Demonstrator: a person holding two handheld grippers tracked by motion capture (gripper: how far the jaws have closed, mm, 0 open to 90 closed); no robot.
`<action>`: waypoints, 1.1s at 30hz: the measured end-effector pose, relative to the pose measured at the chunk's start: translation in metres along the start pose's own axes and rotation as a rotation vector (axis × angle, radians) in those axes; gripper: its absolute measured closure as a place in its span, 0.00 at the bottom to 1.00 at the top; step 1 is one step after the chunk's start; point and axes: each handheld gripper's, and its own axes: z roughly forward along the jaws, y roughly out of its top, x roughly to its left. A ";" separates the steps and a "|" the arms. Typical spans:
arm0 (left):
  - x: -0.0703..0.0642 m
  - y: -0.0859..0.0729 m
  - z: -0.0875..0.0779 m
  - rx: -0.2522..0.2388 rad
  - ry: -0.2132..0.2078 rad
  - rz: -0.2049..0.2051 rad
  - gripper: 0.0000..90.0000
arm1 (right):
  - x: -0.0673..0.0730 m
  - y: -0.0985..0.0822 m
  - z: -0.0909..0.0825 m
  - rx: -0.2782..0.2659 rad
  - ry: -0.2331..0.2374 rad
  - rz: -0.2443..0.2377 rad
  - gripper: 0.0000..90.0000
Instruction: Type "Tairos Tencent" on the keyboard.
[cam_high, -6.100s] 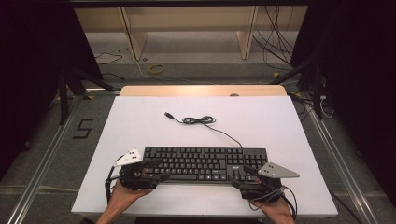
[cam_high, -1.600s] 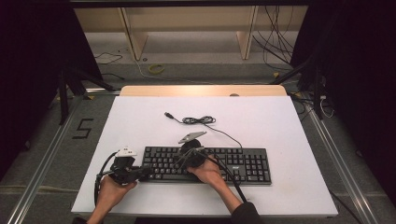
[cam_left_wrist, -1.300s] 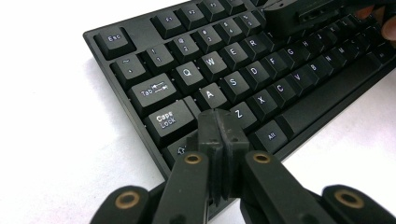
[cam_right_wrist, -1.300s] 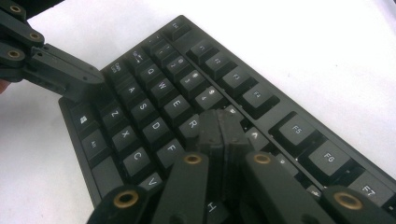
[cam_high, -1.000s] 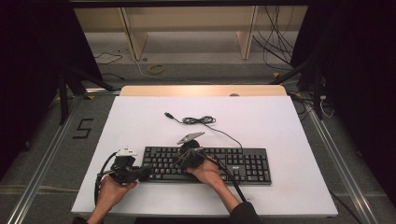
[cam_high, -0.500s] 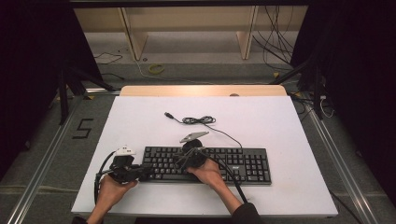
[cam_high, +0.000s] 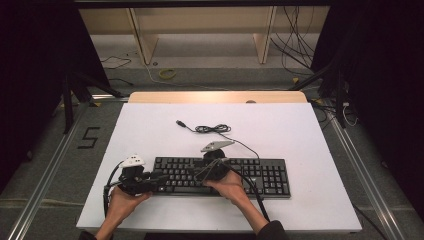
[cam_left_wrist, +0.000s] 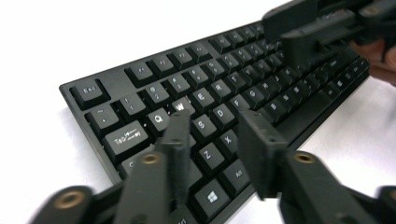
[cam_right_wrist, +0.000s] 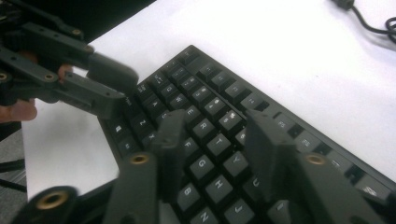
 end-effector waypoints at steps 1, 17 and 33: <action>0.000 0.000 0.001 -0.009 -0.002 -0.006 0.66 | 0.000 0.000 -0.002 -0.001 -0.001 -0.001 0.60; 0.000 0.004 0.008 -0.039 -0.004 -0.008 0.58 | 0.002 -0.003 -0.019 -0.027 -0.003 -0.007 0.42; 0.001 0.002 0.015 0.009 0.074 0.017 0.93 | -0.007 -0.009 -0.029 -0.030 -0.035 0.001 0.38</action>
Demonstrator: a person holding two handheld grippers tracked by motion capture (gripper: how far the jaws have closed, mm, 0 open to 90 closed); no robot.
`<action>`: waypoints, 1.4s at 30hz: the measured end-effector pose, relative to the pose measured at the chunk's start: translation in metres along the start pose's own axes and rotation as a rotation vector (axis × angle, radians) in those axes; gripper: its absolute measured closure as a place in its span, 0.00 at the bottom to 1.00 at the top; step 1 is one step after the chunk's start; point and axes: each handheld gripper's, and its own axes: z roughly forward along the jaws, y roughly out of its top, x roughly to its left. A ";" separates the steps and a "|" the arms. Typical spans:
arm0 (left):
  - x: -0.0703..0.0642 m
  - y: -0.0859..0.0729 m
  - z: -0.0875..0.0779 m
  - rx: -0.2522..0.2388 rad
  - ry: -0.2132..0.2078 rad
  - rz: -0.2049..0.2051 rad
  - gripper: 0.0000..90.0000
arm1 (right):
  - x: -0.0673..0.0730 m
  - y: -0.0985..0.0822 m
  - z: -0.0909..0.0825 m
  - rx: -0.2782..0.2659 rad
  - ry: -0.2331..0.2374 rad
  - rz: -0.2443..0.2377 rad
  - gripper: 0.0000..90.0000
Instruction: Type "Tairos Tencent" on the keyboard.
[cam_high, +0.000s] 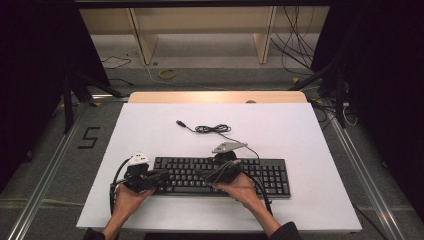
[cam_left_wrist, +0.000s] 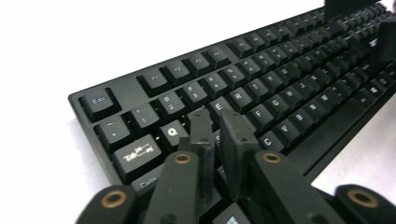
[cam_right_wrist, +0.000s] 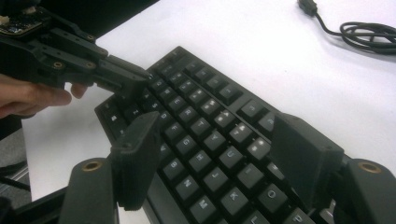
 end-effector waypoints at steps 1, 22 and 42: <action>0.000 0.000 0.000 0.004 0.001 -0.004 0.94 | -0.001 -0.001 -0.001 0.001 -0.002 0.001 0.38; 0.002 -0.002 0.007 0.078 0.009 -0.016 0.99 | -0.007 -0.005 -0.008 -0.001 -0.019 0.012 0.38; 0.000 0.000 -0.002 -0.014 -0.009 -0.025 0.82 | -0.007 -0.004 -0.009 -0.010 -0.014 0.010 0.43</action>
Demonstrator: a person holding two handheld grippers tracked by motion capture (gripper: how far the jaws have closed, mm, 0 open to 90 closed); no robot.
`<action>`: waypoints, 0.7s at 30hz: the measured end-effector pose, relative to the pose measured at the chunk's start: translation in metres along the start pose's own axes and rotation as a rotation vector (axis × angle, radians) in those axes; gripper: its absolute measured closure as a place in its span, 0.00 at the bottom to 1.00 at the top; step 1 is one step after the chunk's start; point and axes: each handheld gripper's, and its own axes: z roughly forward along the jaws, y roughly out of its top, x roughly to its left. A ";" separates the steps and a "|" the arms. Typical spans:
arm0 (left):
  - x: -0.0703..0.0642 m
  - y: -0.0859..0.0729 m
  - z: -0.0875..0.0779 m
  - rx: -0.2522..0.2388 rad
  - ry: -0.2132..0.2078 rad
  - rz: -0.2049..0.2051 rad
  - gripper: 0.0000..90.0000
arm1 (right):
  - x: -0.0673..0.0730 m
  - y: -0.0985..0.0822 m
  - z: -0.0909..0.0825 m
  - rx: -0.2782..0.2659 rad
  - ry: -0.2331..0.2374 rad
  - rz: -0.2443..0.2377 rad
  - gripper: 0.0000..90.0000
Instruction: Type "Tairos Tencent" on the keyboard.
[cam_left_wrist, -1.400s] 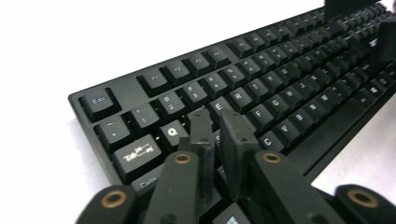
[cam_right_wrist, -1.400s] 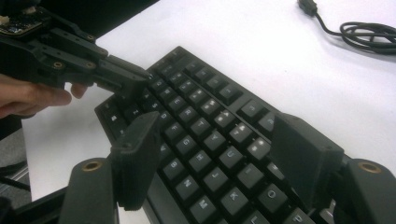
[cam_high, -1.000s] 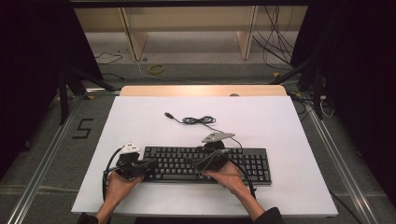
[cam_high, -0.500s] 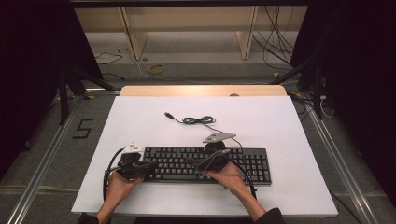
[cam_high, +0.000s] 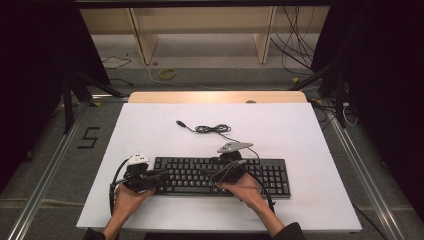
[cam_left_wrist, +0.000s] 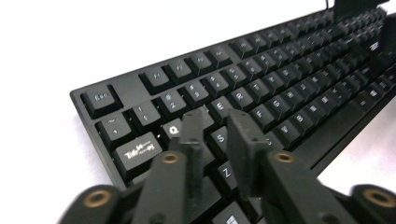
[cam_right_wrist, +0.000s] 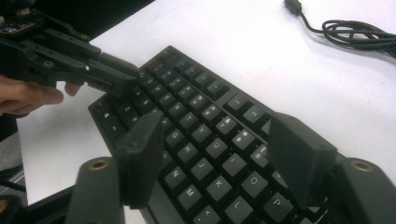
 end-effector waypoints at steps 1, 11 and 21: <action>0.000 0.000 -0.001 -0.008 -0.007 -0.004 0.80 | 0.000 0.000 0.000 0.000 0.002 -0.001 0.44; -0.002 0.001 -0.005 -0.091 -0.050 -0.035 0.52 | 0.001 0.000 0.002 0.017 -0.005 -0.021 0.65; -0.006 0.001 -0.007 -0.122 -0.090 -0.036 0.41 | 0.000 0.000 0.005 0.029 0.003 -0.034 0.82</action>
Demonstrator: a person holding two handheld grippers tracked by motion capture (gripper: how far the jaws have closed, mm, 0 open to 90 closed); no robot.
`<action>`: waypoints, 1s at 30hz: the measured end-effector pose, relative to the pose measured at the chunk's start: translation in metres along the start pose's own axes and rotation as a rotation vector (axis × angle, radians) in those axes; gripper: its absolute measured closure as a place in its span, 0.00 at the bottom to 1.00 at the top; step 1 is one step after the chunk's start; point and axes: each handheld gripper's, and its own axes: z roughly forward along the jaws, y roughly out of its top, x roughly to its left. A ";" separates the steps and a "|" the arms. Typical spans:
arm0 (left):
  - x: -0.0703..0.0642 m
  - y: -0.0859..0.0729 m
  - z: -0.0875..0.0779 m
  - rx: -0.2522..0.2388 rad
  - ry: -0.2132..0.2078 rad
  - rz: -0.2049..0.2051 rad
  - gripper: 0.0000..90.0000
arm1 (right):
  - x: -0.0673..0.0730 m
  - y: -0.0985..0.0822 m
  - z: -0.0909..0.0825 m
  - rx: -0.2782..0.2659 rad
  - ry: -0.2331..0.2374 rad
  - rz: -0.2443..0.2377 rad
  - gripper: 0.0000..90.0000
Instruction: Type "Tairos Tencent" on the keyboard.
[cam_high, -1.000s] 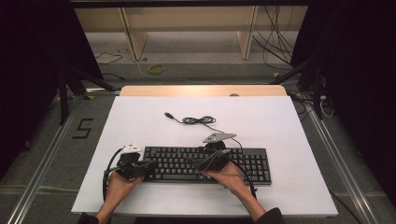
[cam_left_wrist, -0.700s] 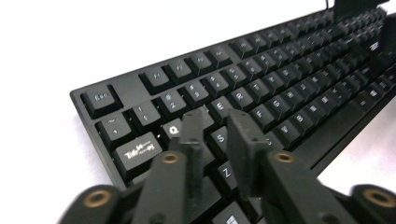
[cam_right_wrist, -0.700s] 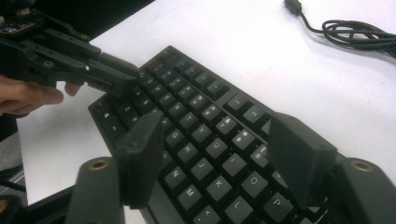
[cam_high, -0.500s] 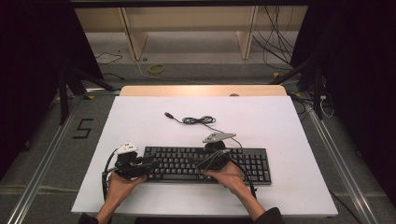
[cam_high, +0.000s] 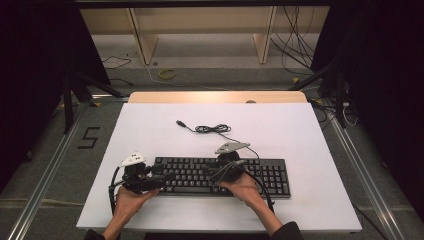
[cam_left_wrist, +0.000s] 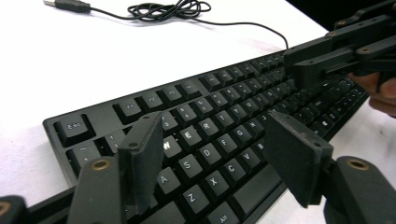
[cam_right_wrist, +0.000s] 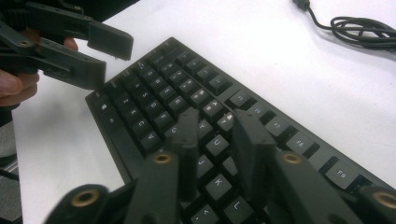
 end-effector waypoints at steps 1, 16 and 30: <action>0.000 0.000 0.000 -0.002 -0.001 0.002 0.41 | 0.000 0.000 0.001 0.001 -0.001 -0.001 0.84; -0.006 -0.001 -0.001 -0.011 -0.018 0.022 0.37 | -0.002 -0.004 0.016 0.067 -0.041 -0.016 0.98; -0.008 -0.001 -0.001 -0.008 -0.025 0.033 0.35 | -0.006 -0.007 0.025 0.101 -0.068 -0.013 1.00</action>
